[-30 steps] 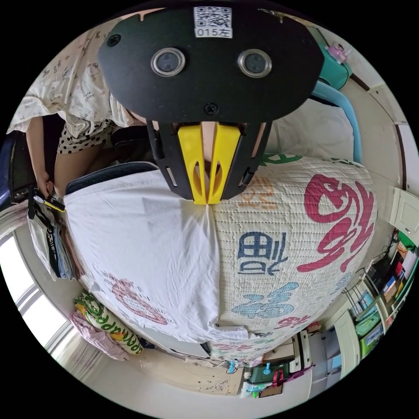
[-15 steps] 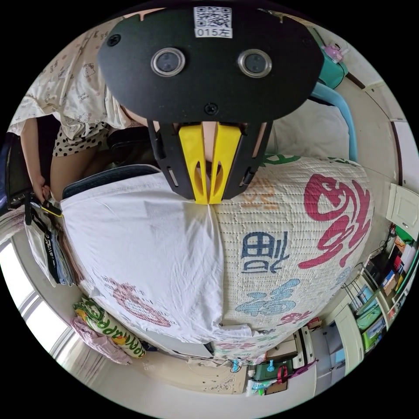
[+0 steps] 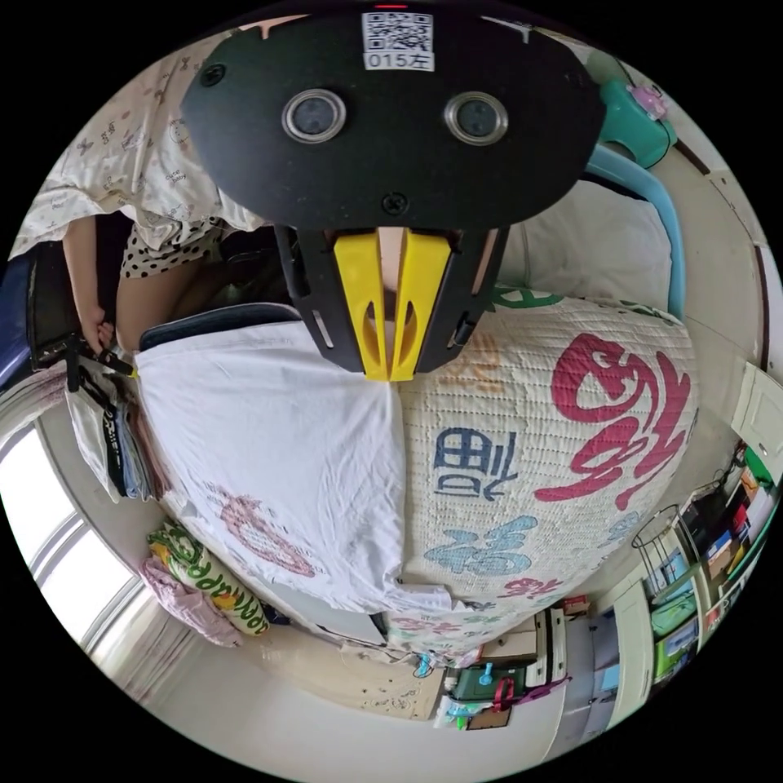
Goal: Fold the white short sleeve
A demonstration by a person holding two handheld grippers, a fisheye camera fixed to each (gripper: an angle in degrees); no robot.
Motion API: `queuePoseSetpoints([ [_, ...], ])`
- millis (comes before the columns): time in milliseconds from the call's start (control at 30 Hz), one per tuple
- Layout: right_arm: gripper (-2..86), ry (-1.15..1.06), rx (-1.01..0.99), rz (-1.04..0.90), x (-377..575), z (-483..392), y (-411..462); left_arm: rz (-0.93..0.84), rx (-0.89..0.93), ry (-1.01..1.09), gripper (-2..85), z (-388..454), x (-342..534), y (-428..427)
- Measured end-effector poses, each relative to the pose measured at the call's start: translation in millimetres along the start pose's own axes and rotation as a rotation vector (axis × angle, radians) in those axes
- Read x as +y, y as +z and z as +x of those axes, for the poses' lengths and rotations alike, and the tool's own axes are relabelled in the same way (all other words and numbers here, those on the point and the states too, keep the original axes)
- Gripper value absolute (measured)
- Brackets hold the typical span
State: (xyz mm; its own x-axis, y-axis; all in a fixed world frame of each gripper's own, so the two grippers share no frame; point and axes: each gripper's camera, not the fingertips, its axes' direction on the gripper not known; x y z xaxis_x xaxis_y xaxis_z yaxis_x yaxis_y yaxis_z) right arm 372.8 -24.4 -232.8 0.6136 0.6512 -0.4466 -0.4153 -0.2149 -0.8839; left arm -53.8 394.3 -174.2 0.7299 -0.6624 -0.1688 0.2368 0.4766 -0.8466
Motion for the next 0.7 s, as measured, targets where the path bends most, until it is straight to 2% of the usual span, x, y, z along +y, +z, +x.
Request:
queuePoseSetpoints([
  [100,-0.3,0.005,-0.037,-0.013,-9.4,2.3,-18.9,-0.016,0.002,-0.013,-0.3,-7.7,-9.2,3.6],
  [367,-0.3,0.128,-0.297,0.026,-12.7,48.6,-93.4,-0.114,0.058,-0.024,0.2,-40.2,-40.8,12.6],
  [567,-0.4,0.09,-0.272,0.063,-14.1,44.7,-151.5,-0.143,0.142,-0.052,0.8,-66.4,-61.4,11.7],
  [700,-0.5,0.079,-0.102,0.028,-23.0,42.7,-179.4,-0.112,0.185,-0.114,1.0,-85.9,-65.5,3.3],
])
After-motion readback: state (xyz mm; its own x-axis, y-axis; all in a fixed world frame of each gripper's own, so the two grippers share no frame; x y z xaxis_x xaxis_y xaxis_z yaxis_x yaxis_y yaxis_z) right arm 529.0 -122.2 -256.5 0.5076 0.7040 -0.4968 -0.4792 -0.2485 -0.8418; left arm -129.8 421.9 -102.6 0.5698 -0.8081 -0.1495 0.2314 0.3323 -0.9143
